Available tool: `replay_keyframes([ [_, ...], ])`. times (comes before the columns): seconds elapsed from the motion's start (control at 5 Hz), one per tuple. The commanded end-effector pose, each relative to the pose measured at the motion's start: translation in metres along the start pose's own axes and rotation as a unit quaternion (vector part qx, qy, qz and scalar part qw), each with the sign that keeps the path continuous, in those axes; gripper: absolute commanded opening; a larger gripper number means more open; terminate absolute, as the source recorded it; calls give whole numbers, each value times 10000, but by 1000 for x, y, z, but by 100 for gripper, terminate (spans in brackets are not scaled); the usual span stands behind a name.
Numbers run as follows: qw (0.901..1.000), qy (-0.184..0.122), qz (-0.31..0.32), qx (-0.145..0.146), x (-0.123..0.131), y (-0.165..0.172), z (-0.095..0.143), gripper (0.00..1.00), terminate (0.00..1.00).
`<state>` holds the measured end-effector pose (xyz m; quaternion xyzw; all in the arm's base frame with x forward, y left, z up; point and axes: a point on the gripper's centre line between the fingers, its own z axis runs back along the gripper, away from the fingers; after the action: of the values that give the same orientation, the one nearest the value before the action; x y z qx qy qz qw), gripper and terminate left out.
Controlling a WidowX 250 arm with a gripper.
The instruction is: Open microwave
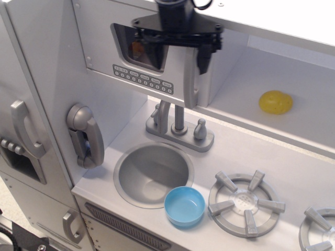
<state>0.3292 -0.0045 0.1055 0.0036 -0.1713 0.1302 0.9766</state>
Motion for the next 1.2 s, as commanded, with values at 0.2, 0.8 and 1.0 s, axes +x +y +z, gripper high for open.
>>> replay_keyframes([
  [0.2,9990,-321,-288,-114,12,-12,-1,0,0],
  [0.8,9975,-227,-625,-232,-24,10,21,0,0],
  [1.0,9978,24,-657,-16,-40,31,37,100,0],
])
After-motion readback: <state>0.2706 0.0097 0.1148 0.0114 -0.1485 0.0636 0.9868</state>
